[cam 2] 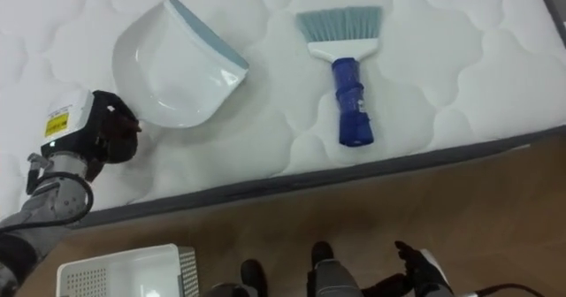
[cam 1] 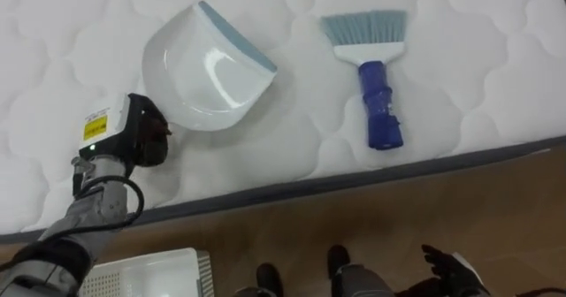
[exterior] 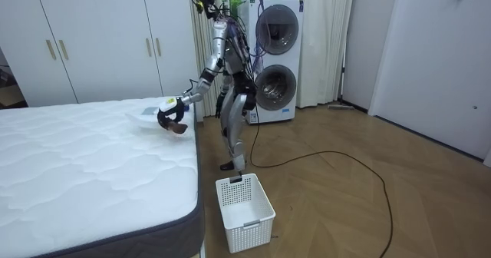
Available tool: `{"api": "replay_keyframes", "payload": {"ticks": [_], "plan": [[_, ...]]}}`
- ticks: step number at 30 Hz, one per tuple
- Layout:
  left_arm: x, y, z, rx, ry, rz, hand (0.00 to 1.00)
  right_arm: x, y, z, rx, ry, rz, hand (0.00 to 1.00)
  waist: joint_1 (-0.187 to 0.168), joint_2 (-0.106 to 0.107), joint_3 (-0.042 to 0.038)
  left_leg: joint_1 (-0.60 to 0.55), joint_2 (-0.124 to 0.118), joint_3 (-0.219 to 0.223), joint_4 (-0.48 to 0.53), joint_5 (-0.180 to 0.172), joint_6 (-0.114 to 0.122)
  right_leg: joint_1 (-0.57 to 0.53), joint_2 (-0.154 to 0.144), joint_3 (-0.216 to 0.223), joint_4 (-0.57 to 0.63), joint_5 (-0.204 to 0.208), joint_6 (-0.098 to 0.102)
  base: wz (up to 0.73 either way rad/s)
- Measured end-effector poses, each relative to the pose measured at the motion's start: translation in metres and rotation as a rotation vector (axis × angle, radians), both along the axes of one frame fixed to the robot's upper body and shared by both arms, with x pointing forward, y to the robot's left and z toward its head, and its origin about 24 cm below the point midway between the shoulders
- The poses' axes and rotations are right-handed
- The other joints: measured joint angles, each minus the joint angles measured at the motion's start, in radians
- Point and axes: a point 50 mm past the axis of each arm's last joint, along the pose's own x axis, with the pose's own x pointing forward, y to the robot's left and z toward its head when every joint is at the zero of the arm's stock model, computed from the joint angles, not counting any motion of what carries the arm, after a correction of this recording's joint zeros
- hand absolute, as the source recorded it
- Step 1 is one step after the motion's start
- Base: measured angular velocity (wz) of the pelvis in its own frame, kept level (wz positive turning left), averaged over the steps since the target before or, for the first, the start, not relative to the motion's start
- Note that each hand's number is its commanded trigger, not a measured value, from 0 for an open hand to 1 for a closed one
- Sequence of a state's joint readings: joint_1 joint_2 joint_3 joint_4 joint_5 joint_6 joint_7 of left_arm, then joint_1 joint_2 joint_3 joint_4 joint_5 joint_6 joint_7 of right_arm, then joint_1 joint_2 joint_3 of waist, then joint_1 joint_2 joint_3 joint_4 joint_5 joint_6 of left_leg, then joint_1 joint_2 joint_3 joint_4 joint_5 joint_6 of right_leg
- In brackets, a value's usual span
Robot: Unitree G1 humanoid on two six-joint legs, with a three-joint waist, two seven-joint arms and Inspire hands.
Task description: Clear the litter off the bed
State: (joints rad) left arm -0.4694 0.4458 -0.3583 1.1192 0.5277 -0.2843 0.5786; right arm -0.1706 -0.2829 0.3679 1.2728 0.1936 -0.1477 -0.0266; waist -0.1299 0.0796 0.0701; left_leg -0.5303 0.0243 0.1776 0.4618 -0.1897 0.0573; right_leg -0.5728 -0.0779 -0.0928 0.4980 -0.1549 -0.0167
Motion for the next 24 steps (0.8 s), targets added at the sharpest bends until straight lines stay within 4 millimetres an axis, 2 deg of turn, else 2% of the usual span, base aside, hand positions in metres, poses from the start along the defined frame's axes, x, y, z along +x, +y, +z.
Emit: {"api": "replay_keyframes", "payload": {"ticks": [8,15,16,18,19,21,24], "plan": [[-0.021,0.008,-0.018,-0.008,0.070,0.024,1.00,0.001,-0.003,0.001,0.026,-0.012,-0.039,0.00,0.006,0.000,-0.0004,0.000,-0.006,0.003,-0.014,0.002,0.002,-0.009,-0.005,0.002,0.002,0.000,0.003,0.00],[-0.024,0.007,-0.021,-0.031,0.096,0.005,1.00,0.013,-0.008,0.008,0.057,-0.089,-0.145,0.00,0.026,-0.005,-0.0036,-0.001,-0.005,0.020,-0.014,0.002,0.002,-0.021,-0.004,0.009,0.010,0.000,0.003,-0.05],[-0.026,0.007,-0.023,-0.032,0.103,0.004,1.00,0.016,-0.010,0.011,0.056,-0.114,-0.166,0.00,0.023,-0.005,-0.0055,-0.001,-0.006,0.018,-0.014,0.002,0.002,-0.021,-0.005,0.009,0.010,0.000,0.003,0.00],[-0.033,0.010,-0.028,-0.030,0.122,0.008,1.00,0.021,-0.013,0.015,0.059,-0.159,-0.224,0.00,0.020,-0.009,-0.0154,-0.001,-0.006,0.020,-0.014,0.002,0.002,-0.020,-0.005,0.009,0.009,0.000,0.003,0.00],[-0.035,0.011,-0.029,-0.030,0.124,0.009,1.00,0.022,-0.014,0.016,0.063,-0.170,-0.243,0.00,0.021,-0.011,-0.0179,-0.001,-0.006,0.020,-0.014,0.002,0.002,-0.020,-0.005,0.009,0.009,0.000,0.003,0.00],[-0.042,0.017,-0.031,-0.015,0.126,0.022,1.00,0.027,-0.021,0.021,0.060,-0.218,-0.309,0.00,0.021,-0.022,-0.0251,0.001,-0.007,0.017,-0.013,0.002,0.002,-0.020,-0.007,0.008,0.009,0.000,0.003,0.00],[-0.049,0.022,-0.034,-0.004,0.133,0.037,1.00,0.030,-0.031,0.028,0.031,-0.261,-0.368,0.00,0.023,-0.030,-0.0299,0.004,-0.006,0.013,-0.009,0.002,0.003,-0.009,-0.003,0.004,0.000,-0.001,0.004,0.00]]}}
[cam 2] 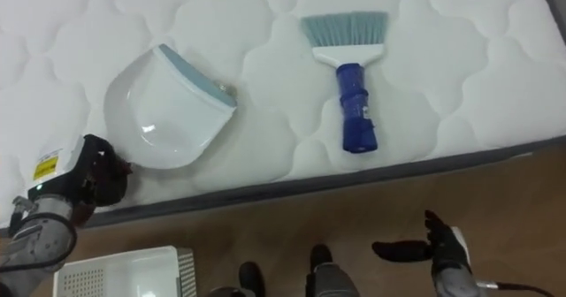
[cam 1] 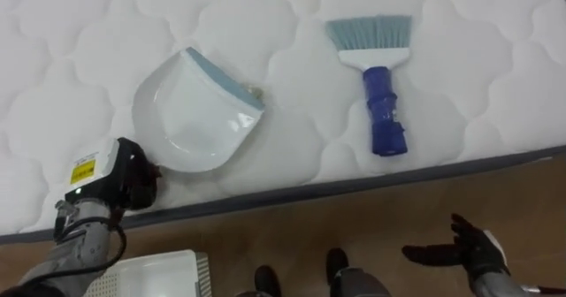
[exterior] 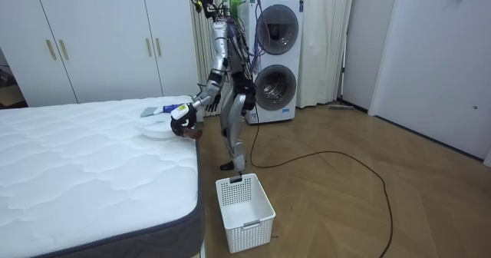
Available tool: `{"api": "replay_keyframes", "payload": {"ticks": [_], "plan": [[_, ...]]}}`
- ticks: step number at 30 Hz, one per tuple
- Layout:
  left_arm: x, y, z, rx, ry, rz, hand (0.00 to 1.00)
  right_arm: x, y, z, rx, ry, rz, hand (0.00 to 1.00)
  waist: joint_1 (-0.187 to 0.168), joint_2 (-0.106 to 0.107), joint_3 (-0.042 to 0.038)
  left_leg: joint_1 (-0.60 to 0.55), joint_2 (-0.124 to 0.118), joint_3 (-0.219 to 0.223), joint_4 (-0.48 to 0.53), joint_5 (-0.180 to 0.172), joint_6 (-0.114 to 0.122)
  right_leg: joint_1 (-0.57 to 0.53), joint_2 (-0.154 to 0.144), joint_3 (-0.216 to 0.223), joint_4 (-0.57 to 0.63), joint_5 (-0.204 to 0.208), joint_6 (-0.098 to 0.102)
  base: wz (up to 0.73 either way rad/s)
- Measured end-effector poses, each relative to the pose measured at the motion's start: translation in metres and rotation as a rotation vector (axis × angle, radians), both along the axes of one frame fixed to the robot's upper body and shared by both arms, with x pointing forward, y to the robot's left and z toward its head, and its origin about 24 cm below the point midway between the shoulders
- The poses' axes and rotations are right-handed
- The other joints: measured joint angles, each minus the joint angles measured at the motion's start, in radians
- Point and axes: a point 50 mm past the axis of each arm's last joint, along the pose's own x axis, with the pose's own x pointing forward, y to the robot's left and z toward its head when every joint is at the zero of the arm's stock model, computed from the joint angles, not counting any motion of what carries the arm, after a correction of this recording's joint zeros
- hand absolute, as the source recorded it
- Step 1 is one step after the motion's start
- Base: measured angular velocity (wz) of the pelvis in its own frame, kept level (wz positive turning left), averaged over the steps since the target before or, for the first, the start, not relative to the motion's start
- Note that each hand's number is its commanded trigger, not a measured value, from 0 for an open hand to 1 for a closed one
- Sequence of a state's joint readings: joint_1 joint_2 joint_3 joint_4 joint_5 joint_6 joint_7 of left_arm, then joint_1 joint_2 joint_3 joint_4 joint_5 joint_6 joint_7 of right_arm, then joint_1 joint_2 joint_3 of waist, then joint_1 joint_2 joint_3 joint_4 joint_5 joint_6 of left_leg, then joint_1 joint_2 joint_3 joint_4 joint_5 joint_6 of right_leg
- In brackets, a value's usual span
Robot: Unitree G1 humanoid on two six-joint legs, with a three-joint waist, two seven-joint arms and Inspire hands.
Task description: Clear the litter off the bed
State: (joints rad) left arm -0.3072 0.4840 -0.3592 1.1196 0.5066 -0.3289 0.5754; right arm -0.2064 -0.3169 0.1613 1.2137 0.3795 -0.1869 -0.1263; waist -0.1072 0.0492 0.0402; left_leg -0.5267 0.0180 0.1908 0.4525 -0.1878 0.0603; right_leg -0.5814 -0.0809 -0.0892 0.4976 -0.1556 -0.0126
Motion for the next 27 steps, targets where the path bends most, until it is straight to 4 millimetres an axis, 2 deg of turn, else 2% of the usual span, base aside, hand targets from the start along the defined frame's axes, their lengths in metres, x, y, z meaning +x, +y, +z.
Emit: {"api": "replay_keyframes", "payload": {"ticks": [4,9,12,18,20,24,27], "plan": [[-0.008,0.001,-0.006,-0.001,0.024,0.009,1.00,0.008,-0.007,0.008,-0.018,-0.066,-0.089,0.00,0.002,-0.003,-0.0009,0.017,0.004,-0.001,-0.007,0.001,0.001,0.024,0.008,0.002,-0.020,0.006,0.003,-0.02],[-0.008,0.000,-0.006,-0.004,0.023,0.004,1.00,0.034,-0.007,0.029,-0.060,-0.213,-0.173,0.00,0.003,-0.006,-0.0005,0.015,0.003,0.012,-0.008,0.003,0.005,0.015,0.006,0.008,-0.013,0.008,0.004,-0.03],[-0.009,0.000,-0.007,-0.004,0.025,0.005,1.00,0.041,-0.007,0.037,-0.083,-0.269,-0.193,0.00,0.003,-0.008,-0.0002,0.014,0.003,0.016,-0.013,0.003,0.005,0.011,0.005,0.009,-0.013,0.008,0.004,0.00],[-0.012,0.001,-0.008,-0.002,0.030,0.006,1.00,0.054,-0.005,0.056,-0.151,-0.379,-0.254,0.00,0.002,-0.016,0.0007,0.015,-0.008,0.025,-0.025,0.004,0.006,-0.008,-0.004,0.020,0.004,0.005,0.008,-0.01],[-0.012,0.001,-0.008,-0.002,0.030,0.007,1.00,0.063,-0.003,0.069,-0.173,-0.452,-0.268,0.00,0.005,-0.019,0.0007,0.014,-0.015,0.033,-0.040,0.007,0.010,-0.020,-0.006,0.034,0.005,0.002,0.012,-0.08],[-0.013,0.001,-0.009,-0.003,0.034,0.007,1.00,0.073,0.003,0.087,-0.228,-0.552,-0.267,0.00,0.009,-0.023,0.0001,0.017,-0.016,0.044,-0.042,0.008,0.012,-0.020,-0.005,0.044,0.006,0.003,0.016,-0.05],[-0.013,0.000,-0.010,0.001,0.041,0.010,1.00,0.086,0.010,0.108,-0.330,-0.661,-0.241,0.00,0.019,-0.025,0.0009,0.016,-0.014,0.046,-0.042,0.008,0.012,-0.020,-0.004,0.047,0.002,0.003,0.016,-0.03]]}}
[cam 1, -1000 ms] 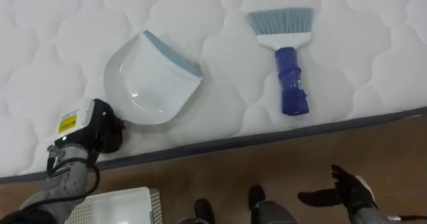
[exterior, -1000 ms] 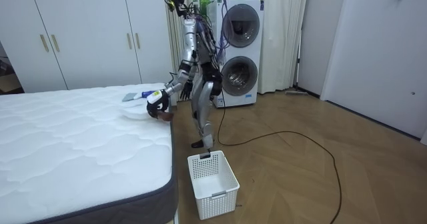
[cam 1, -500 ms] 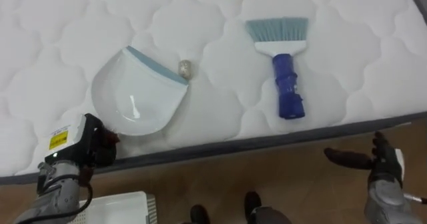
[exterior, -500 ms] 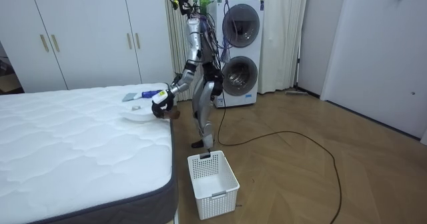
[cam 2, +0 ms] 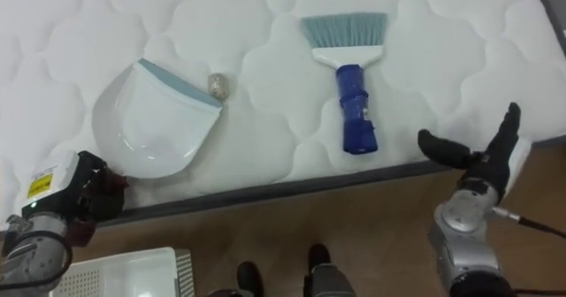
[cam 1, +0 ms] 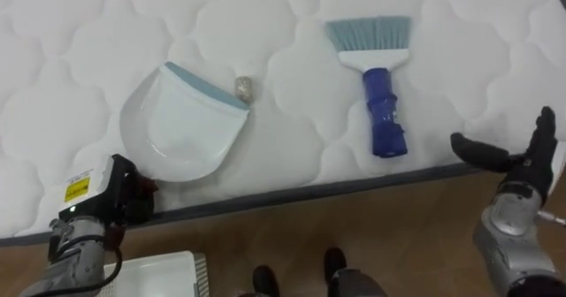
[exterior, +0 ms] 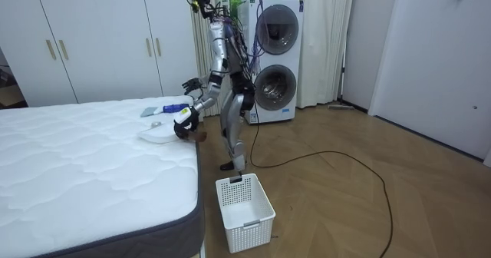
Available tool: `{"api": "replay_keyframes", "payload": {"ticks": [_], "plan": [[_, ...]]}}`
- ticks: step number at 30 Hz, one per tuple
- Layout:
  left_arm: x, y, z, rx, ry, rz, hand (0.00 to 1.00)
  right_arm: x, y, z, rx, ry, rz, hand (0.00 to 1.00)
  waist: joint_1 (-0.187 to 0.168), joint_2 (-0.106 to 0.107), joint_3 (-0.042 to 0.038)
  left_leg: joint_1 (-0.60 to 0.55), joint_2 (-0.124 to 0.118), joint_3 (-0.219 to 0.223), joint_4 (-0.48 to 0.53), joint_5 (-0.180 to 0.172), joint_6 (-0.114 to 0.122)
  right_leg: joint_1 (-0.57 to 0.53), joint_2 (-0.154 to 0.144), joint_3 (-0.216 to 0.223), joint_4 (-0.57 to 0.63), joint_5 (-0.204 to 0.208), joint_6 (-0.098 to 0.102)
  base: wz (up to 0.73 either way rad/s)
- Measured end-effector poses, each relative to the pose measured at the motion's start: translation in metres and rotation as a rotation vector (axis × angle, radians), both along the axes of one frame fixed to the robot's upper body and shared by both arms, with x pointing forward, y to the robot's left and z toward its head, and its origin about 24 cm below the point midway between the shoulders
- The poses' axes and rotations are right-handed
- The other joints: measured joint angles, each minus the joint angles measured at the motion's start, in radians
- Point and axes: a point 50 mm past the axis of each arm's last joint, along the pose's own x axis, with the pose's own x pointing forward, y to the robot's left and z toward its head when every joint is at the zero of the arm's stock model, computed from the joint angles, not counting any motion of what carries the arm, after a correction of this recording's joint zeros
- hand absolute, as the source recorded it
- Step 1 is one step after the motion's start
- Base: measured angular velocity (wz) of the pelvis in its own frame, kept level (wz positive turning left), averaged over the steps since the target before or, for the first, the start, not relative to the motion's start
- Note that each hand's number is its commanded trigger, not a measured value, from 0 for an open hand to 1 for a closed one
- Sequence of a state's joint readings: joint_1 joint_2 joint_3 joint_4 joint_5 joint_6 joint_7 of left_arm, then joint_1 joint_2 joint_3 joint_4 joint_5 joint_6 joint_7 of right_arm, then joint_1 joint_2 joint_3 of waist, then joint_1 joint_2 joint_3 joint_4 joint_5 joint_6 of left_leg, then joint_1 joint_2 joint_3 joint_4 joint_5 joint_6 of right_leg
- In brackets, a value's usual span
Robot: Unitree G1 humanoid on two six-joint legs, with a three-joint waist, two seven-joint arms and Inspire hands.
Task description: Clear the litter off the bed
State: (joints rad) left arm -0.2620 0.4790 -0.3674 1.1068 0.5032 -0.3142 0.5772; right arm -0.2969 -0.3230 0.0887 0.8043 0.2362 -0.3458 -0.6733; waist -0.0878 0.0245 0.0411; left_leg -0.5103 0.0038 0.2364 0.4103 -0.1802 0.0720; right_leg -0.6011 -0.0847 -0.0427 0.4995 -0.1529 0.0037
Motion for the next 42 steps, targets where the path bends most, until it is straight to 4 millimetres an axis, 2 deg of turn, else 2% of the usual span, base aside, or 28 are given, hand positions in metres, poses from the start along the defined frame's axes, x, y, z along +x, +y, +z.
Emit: {"api": "replay_keyframes", "payload": {"ticks": [4,10,15,18,20,22,24,28,31,35,42], "plan": [[0.001,-0.005,0.001,-0.001,-0.004,-0.019,1.00,0.007,0.003,0.014,-0.039,-0.077,-0.016,0.00,0.009,0.000,0.0000,0.000,0.002,-0.001,-0.001,0.000,0.000,0.002,-0.003,-0.006,-0.002,0.000,0.000,0.02],[0.005,-0.007,0.002,-0.028,0.009,-0.026,1.00,0.012,0.011,0.021,-0.065,-0.118,0.009,0.00,0.018,0.000,0.0001,-0.001,0.004,-0.002,-0.002,0.000,0.000,0.009,-0.001,-0.013,-0.014,0.000,0.000,0.02],[0.007,-0.006,0.002,-0.028,0.036,-0.032,1.00,0.015,0.027,0.016,-0.073,-0.097,0.111,0.00,0.027,0.001,0.0019,0.004,0.005,-0.002,0.001,-0.001,-0.001,0.009,-0.002,-0.012,0.000,-0.001,-0.002,0.00],[0.010,-0.009,0.001,-0.018,0.061,-0.053,1.00,0.017,0.039,0.014,-0.077,-0.083,0.192,0.00,0.037,0.000,0.0078,0.003,0.006,-0.003,-0.002,-0.002,-0.002,0.006,-0.003,-0.012,0.001,-0.003,-0.004,0.00],[0.010,-0.010,0.000,-0.018,0.068,-0.063,1.00,0.018,0.044,0.014,-0.074,-0.082,0.227,0.00,0.040,0.000,0.0083,-0.001,0.006,-0.003,-0.002,-0.002,-0.002,0.004,-0.003,-0.013,0.000,-0.006,-0.005,0.04],[0.010,-0.012,0.000,-0.025,0.076,-0.071,1.00,0.018,0.048,0.013,-0.076,-0.073,0.254,0.00,0.042,0.001,0.0090,-0.004,0.006,-0.005,-0.001,-0.002,-0.002,0.004,-0.003,-0.016,-0.002,-0.008,-0.005,0.06],[0.014,-0.015,0.002,-0.035,0.073,-0.086,1.00,0.018,0.052,0.011,-0.076,-0.059,0.292,0.00,0.042,0.008,0.0130,-0.014,0.006,-0.015,0.002,-0.001,-0.002,0.004,-0.002,-0.018,-0.016,-0.007,-0.003,0.09],[0.015,-0.016,0.003,-0.042,0.073,-0.094,1.00,0.018,0.059,0.006,-0.069,-0.032,0.355,0.00,0.046,0.010,0.0142,-0.021,0.005,-0.021,0.003,-0.001,-0.002,0.001,-0.002,-0.034,-0.014,-0.005,-0.002,0.06],[0.016,-0.019,0.003,-0.043,0.073,-0.111,1.00,0.017,0.060,0.000,-0.066,0.009,0.396,0.00,0.056,0.011,0.0148,-0.021,0.005,-0.025,0.004,-0.001,-0.002,0.001,-0.007,-0.043,-0.006,-0.004,-0.003,0.08],[0.020,-0.023,0.005,-0.046,0.070,-0.132,1.00,0.016,0.061,-0.005,-0.052,0.040,0.444,0.00,0.066,0.022,0.0213,-0.021,0.004,-0.029,0.002,-0.001,-0.002,0.001,-0.016,-0.054,-0.003,-0.005,-0.003,0.04],[0.025,-0.024,0.007,-0.042,0.079,-0.141,1.00,0.016,0.062,-0.013,-0.057,0.112,0.507,0.00,0.068,0.021,0.0225,-0.021,0.000,-0.029,-0.003,-0.001,-0.001,-0.001,-0.019,-0.059,-0.002,-0.005,-0.004,0.02]]}}
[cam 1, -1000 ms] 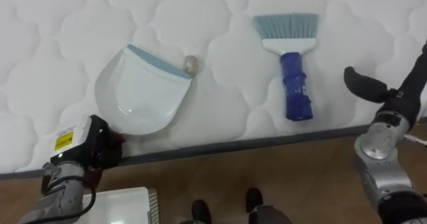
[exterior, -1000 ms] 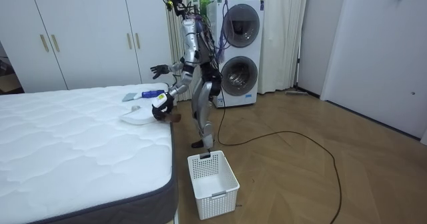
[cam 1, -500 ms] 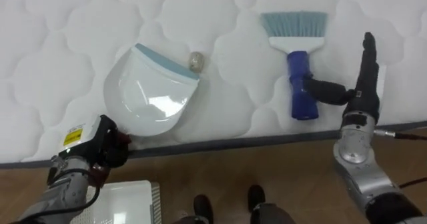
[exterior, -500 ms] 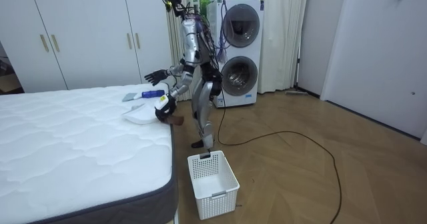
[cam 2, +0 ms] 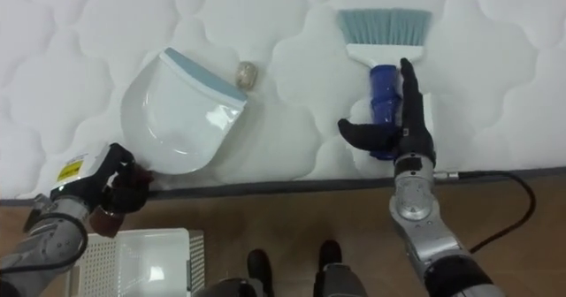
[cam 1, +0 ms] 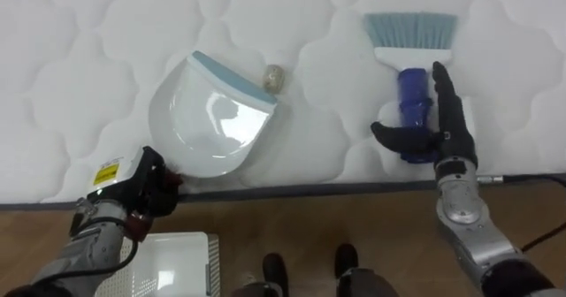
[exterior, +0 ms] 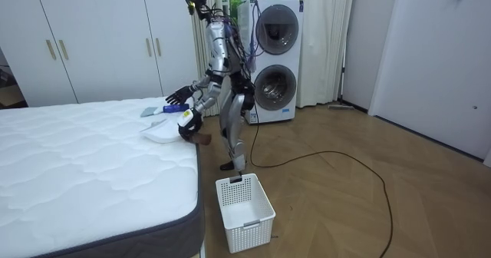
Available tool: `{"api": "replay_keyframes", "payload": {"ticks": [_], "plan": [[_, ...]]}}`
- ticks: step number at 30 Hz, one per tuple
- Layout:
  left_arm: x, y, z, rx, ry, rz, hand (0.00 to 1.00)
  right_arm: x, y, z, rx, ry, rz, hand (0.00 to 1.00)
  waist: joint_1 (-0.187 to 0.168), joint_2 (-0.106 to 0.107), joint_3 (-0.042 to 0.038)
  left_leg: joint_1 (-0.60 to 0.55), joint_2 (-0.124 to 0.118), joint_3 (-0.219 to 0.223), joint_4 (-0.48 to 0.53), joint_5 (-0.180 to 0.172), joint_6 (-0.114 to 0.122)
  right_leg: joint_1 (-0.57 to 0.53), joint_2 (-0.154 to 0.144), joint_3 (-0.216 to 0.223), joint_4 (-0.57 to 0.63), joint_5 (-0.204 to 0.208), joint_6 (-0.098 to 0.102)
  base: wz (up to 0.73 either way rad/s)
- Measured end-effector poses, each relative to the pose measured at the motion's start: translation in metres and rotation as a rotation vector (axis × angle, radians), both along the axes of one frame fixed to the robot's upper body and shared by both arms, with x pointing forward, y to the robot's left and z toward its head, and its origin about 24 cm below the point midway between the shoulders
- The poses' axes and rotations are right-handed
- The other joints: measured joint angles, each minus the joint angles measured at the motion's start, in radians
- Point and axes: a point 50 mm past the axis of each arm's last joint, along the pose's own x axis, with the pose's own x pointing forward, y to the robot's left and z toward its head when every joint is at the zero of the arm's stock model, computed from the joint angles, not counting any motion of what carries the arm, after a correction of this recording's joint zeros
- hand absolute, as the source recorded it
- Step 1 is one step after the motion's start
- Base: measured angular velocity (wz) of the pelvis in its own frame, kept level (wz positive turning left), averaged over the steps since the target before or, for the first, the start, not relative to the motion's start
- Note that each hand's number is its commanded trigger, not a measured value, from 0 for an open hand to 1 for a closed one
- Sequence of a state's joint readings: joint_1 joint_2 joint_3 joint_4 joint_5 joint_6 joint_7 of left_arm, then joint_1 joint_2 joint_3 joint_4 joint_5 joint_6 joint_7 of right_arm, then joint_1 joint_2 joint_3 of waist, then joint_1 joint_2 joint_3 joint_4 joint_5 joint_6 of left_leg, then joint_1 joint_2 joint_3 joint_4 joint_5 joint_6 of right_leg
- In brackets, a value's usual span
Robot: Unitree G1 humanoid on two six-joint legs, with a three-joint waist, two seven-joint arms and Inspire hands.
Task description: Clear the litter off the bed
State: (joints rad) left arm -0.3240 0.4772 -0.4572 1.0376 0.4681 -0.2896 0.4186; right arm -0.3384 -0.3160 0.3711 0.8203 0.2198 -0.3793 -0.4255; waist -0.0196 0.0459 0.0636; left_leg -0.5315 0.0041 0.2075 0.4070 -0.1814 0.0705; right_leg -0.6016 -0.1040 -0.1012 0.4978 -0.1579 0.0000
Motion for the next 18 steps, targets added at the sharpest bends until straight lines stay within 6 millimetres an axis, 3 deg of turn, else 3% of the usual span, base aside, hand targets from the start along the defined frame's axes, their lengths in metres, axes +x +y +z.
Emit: {"api": "replay_keyframes", "payload": {"ticks": [10,18], "plan": [[0.001,0.000,0.001,-0.003,0.005,-0.005,1.00,-0.004,-0.021,-0.017,-0.024,0.116,-0.080,0.00,0.003,0.000,0.0002,-0.001,0.002,0.001,0.008,0.000,0.000,0.001,0.000,0.000,0.003,0.000,0.000,0.00],[0.003,-0.001,0.002,0.004,0.009,-0.023,1.00,0.004,-0.032,-0.013,-0.038,0.137,-0.124,0.00,0.008,0.000,0.0025,0.001,0.004,0.000,0.009,0.000,0.000,0.004,0.000,-0.003,0.003,0.002,-0.002,0.00]]}}
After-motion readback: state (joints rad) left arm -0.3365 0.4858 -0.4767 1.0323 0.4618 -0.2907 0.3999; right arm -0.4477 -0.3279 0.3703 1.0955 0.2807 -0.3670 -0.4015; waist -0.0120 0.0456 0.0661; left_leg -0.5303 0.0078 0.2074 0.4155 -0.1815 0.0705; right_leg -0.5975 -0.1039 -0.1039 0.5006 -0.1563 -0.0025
